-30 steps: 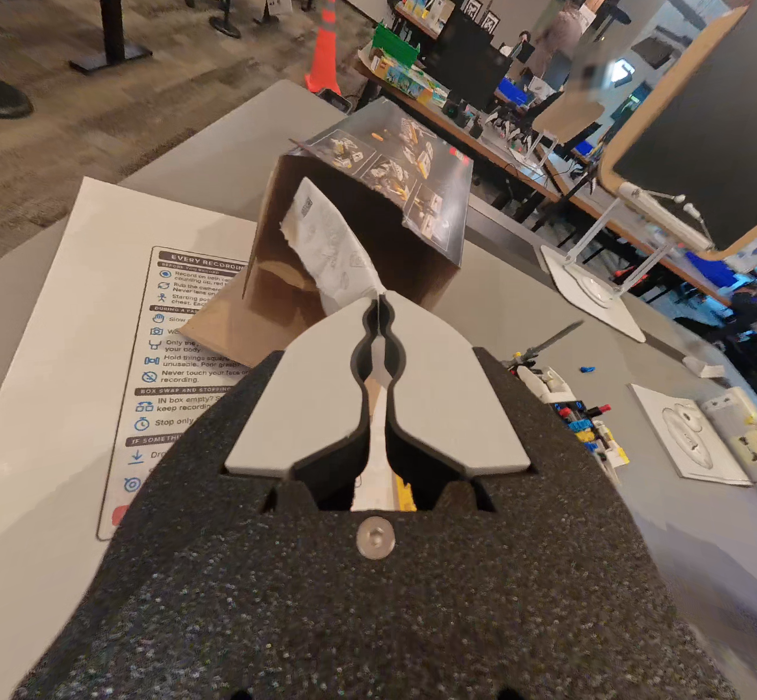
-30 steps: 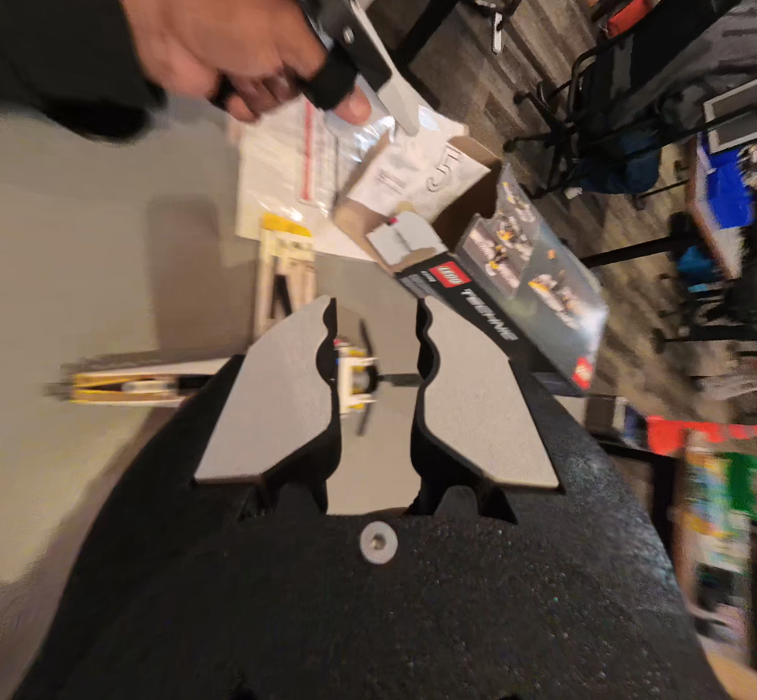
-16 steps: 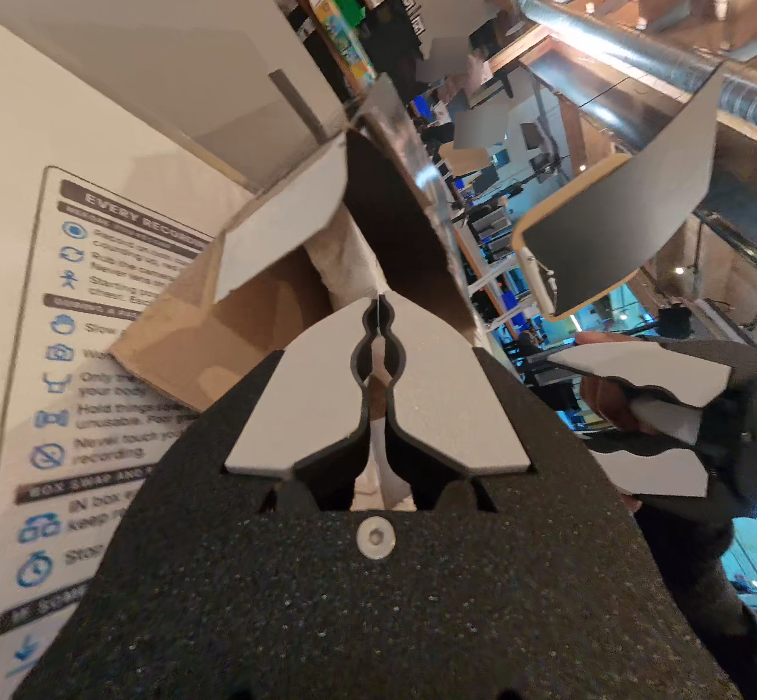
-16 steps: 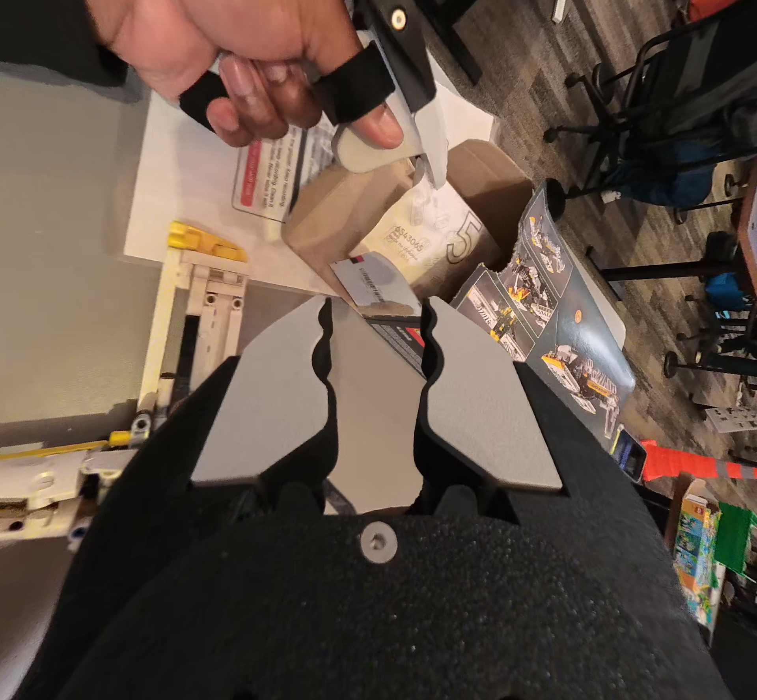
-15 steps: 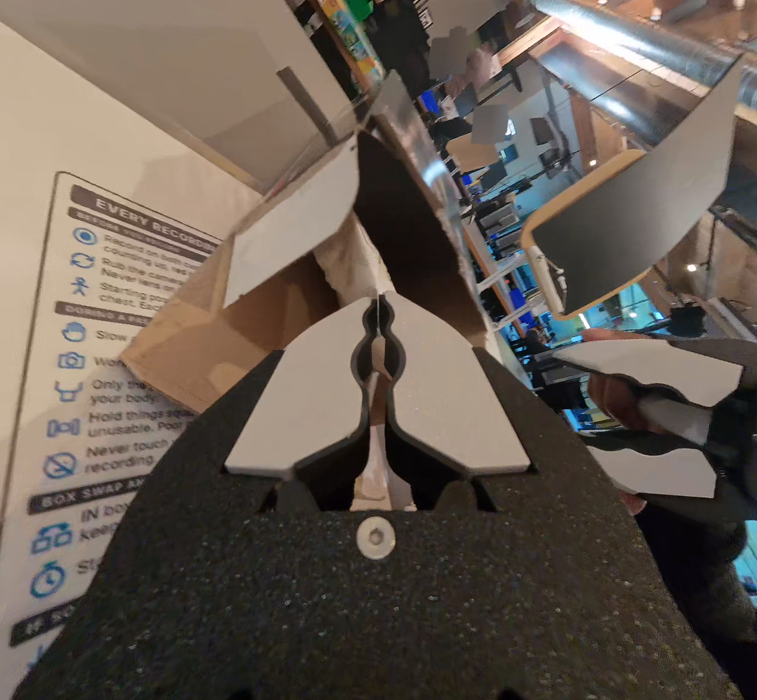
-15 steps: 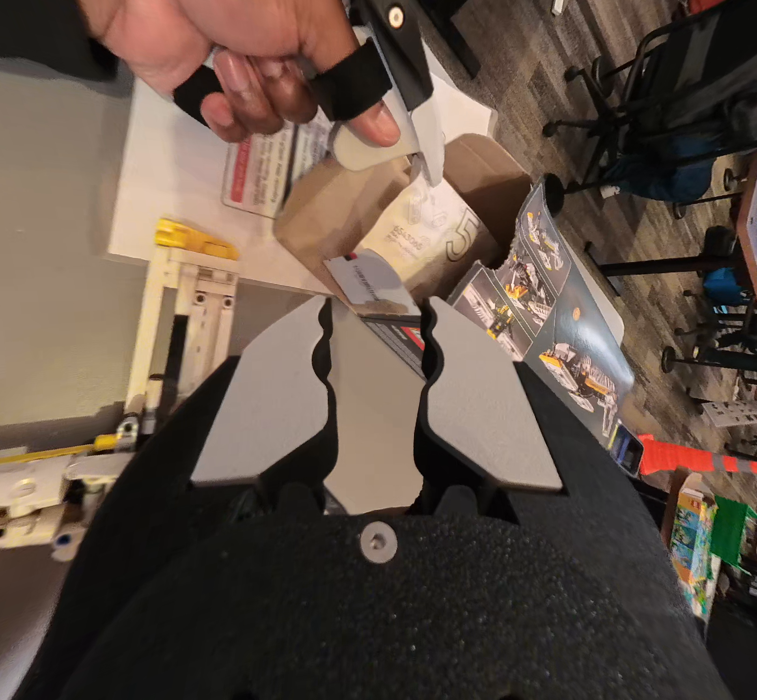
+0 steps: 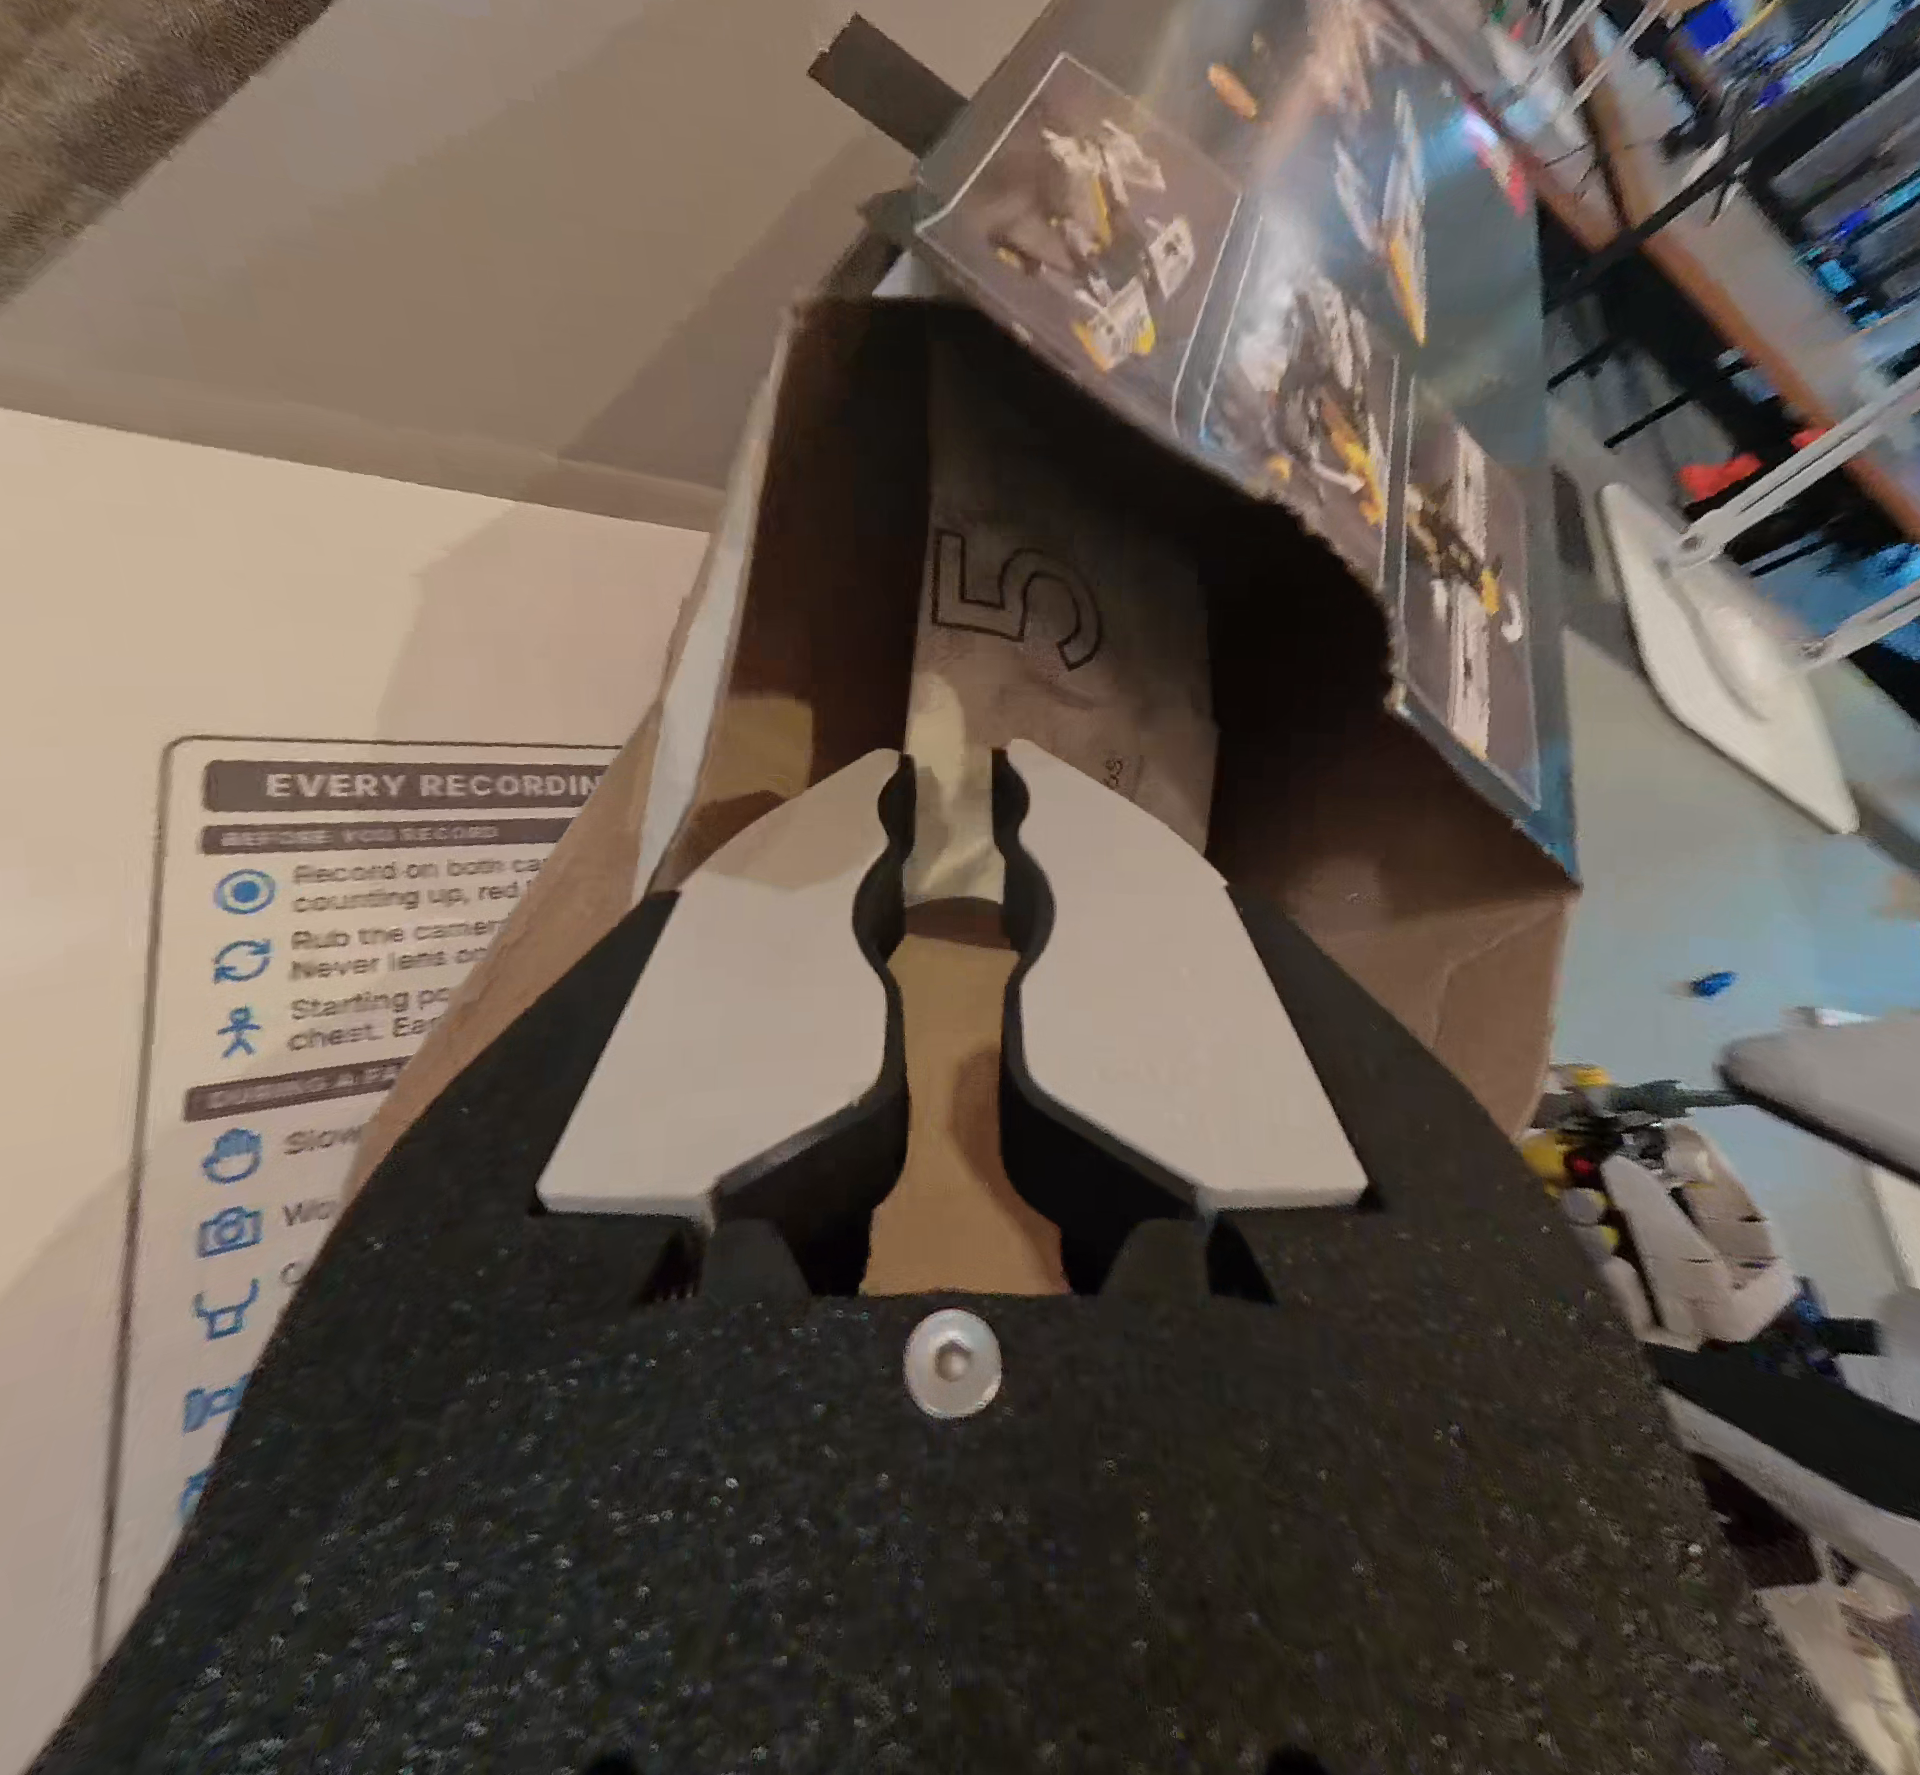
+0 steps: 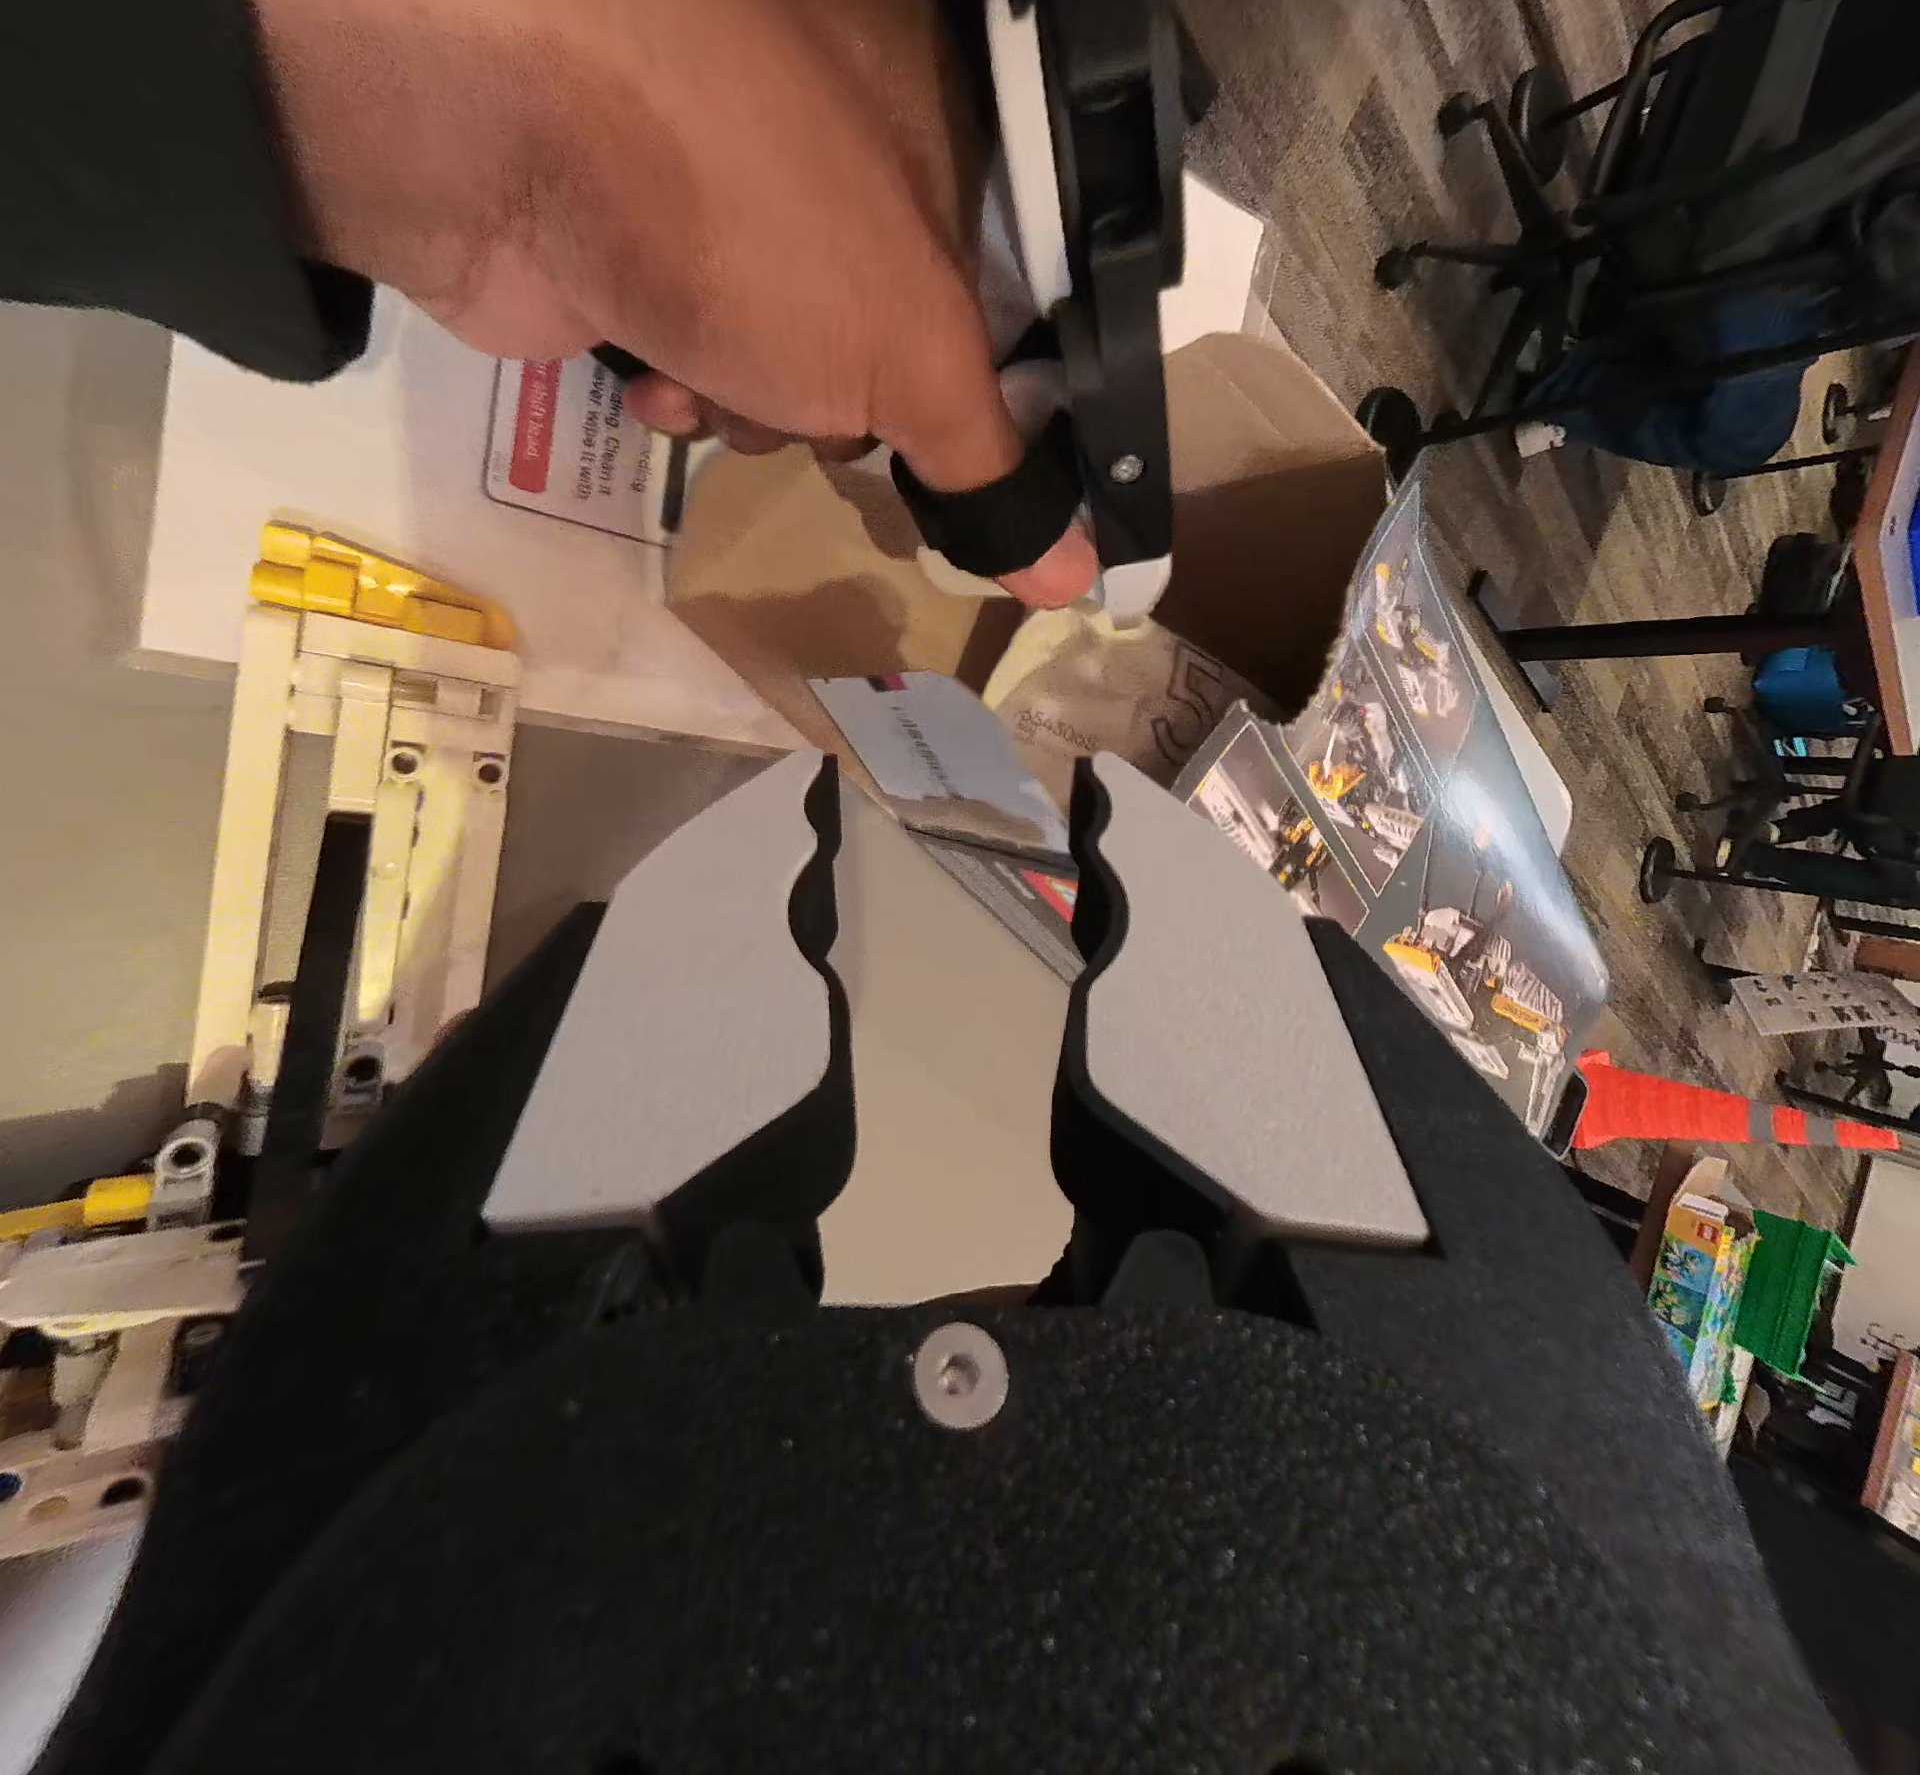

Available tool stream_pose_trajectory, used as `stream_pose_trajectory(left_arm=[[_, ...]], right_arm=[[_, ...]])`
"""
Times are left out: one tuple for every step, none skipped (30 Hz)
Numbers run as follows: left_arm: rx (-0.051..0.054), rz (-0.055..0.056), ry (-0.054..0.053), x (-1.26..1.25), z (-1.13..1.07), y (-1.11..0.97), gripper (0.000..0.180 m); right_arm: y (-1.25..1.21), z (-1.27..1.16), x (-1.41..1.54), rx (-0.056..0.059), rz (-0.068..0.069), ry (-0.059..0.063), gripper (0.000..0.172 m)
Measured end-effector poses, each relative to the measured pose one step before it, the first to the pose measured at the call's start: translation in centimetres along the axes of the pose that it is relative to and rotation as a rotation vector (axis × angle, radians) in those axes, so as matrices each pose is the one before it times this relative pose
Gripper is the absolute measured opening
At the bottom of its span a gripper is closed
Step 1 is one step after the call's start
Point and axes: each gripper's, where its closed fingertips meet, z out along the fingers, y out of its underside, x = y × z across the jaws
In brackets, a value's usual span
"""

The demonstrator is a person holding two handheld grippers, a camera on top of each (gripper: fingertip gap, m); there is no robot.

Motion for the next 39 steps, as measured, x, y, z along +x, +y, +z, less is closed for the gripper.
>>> stream_pose_trajectory(left_arm=[[0.0120, 0.0159, -0.0197, -0.189, -0.271, -0.151, 0.018], [0.0341, 0.0081, 0.0034, 0.043, -0.459, -0.430, 0.022], [0.0311, 0.0080, 0.0112, 0.087, -0.610, -0.378, 0.023], [0.0265, 0.0144, 0.0007, -0.068, -0.690, -0.331, 0.023], [0.0307, 0.0210, -0.0036, -0.142, -0.735, -0.355, 0.024], [0.0291, 0.0214, -0.0187, -0.378, -0.689, -0.291, 0.024], [0.0194, 0.0217, -0.0248, -0.491, -0.602, -0.141, 0.024], [0.0138, 0.0168, -0.0245, -0.481, -0.526, -0.067, 0.025], [0.0079, 0.0128, -0.0175, -0.364, -0.388, 0.032, 0.026], [-0.0082, 0.0121, -0.0061, -0.133, -0.270, 0.201, 0.027], [-0.0240, 0.0194, 0.0162, 0.289, -0.162, 0.337, 0.027], [-0.0329, 0.0240, 0.0246, 0.562, -0.079, 0.458, 0.026], [-0.0407, 0.0275, 0.0251, 0.684, 0.016, 0.530, 0.025], [-0.0432, 0.0393, 0.0298, 0.846, 0.101, 0.549, 0.020], [-0.0388, 0.0552, 0.0231, 0.853, 0.241, 0.436, 0.018], [-0.0360, 0.0748, 0.0058, 0.685, 0.348, 0.354, 0.016], [-0.0458, 0.0856, -0.0114, 0.427, 0.457, 0.473, 0.015], [-0.0593, 0.0744, -0.0156, 0.249, 0.530, 0.614, 0.013], [-0.0480, 0.0430, -0.0181, 0.039, 0.549, 0.405, 0.013], [-0.0286, 0.0157, -0.0001, 0.125, 0.527, 0.101, 0.013], [-0.0192, 0.0019, 0.0091, 0.145, 0.477, -0.121, 0.013], [-0.0150, -0.0001, -0.0040, -0.093, 0.381, -0.261, 0.011], [-0.0177, 0.0030, -0.0137, -0.277, 0.339, -0.276, 0.009], [-0.0268, -0.0010, -0.0170, -0.410, 0.349, -0.190, 0.008], [-0.0226, -0.0108, -0.0130, -0.472, 0.382, -0.270, 0.008], [-0.0062, -0.0147, -0.0052, -0.412, 0.399, -0.457, 0.007], [0.0114, -0.0069, 0.0083, -0.217, 0.423, -0.600, 0.006], [0.0175, -0.0025, 0.0087, -0.173, 0.322, -0.499, 0.007], [0.0161, -0.0052, -0.0104, -0.343, 0.044, -0.285, 0.009], [0.0180, -0.0107, -0.0206, -0.363, -0.312, -0.108, 0.011], [0.0272, -0.0109, -0.0059, -0.046, -0.607, -0.090, 0.013], [0.0347, -0.0056, 0.0056, 0.149, -0.812, -0.114, 0.014], [0.0374, -0.0023, -0.0050, -0.036, -0.939, -0.157, 0.014], [0.0427, -0.0014, -0.0189, -0.323, -0.973, -0.247, 0.015], [0.0453, -0.0012, -0.0192, -0.431, -0.930, -0.347, 0.016], [0.0400, -0.0062, -0.0195, -0.523, -0.826, -0.342, 0.018], [0.0281, -0.0136, -0.0263, -0.664, -0.724, -0.257, 0.020], [0.0213, -0.0170, -0.0295, -0.733, -0.568, -0.220, 0.026], [0.0134, -0.0143, -0.0302, -0.714, -0.411, -0.085, 0.033]], right_arm=[[0.077, -0.344, -0.080, 0.0037, 0.0026, 0.0041, 0.042], [0.069, -0.292, -0.093, 0.0051, 0.0010, 0.0039, 0.042], [0.062, -0.224, -0.081, 0.0043, -0.0047, 0.0058, 0.042], [0.110, -0.100, -0.027, -0.0012, -0.0128, 0.0089, 0.042], [0.198, 0.009, 0.063, -0.0094, -0.0190, 0.0137, 0.042], [0.231, 0.109, 0.110, -0.0151, -0.0211, 0.0145, 0.042], [0.202, 0.171, 0.078, -0.0157, -0.0174, 0.0107, 0.042], [0.132, 0.180, 0.082, -0.0133, -0.0097, 0.0086, 0.042], [0.030, 0.138, 0.077, -0.0081, -0.0061, 0.0075, 0.042], [-0.029, 0.077, 0.051, -0.0038, -0.0056, 0.0053, 0.043], [-0.023, 0.017, 0.041, -0.0039, -0.0035, 0.0058, 0.043], [-0.046, -0.067, 0.055, -0.0011, -0.0007, 0.0084, 0.043], [-0.088, -0.181, -0.007, 0.0049, 0.0009, 0.0070, 0.043], [-0.085, -0.274, -0.043, 0.0070, 0.0018, 0.0054, 0.043], [-0.013, -0.372, -0.032, 0.0045, 0.0010, 0.0085, 0.043], [0.065, -0.475, 0.025, 0.0015, -0.0003, 0.0125, 0.043], [0.118, -0.576, 0.036, 0.0011, 0.0004, 0.0146, 0.043], [0.119, -0.681, 0.048, 0.0033, 0.0044, 0.0159, 0.043], [0.110, -0.768, 0.054, 0.0080, 0.0110, 0.0160, 0.042], [0.061, -0.810, 0.024, 0.0132, 0.0176, 0.0141, 0.042], [0.022, -0.841, -0.026, 0.0179, 0.0219, 0.0131, 0.042], [-0.014, -0.864, -0.070, 0.0208, 0.0222, 0.0125, 0.042], [-0.015, -0.846, -0.096, 0.0202, 0.0213, 0.0129, 0.041], [0.017, -0.835, -0.100, 0.0189, 0.0218, 0.0138, 0.041], [0.015, -0.794, -0.150, 0.0188, 0.0232, 0.0112, 0.041], [0.033, -0.750, -0.181, 0.0199, 0.0254, 0.0082, 0.040], [0.051, -0.686, -0.227, 0.0198, 0.0271, 0.0062, 0.040], [0.114, -0.645, -0.254, 0.0179, 0.0267, 0.0053, 0.040], [0.193, -0.624, -0.266, 0.0143, 0.0246, 0.0058, 0.040], [0.276, -0.597, -0.278, 0.0104, 0.0216, 0.0068, 0.039], [0.310, -0.579, -0.282, 0.0100, 0.0192, 0.0088, 0.039], [0.303, -0.564, -0.291, 0.0115, 0.0185, 0.0097, 0.038], [0.284, -0.532, -0.251, 0.0125, 0.0170, 0.0130, 0.037], [0.268, -0.537, -0.210, 0.0119, 0.0157, 0.0154, 0.036], [0.286, -0.546, -0.236, 0.0073, 0.0153, 0.0134, 0.036], [0.244, -0.539, -0.225, 0.0047, 0.0134, 0.0130, 0.036], [0.183, -0.532, -0.283, -0.0004, 0.0054, 0.0091, 0.035], [0.232, -0.645, -0.285, -0.0109, -0.0028, 0.0094, 0.034], [0.197, -0.743, -0.125, -0.0096, 0.0002, 0.0215, 0.034]])
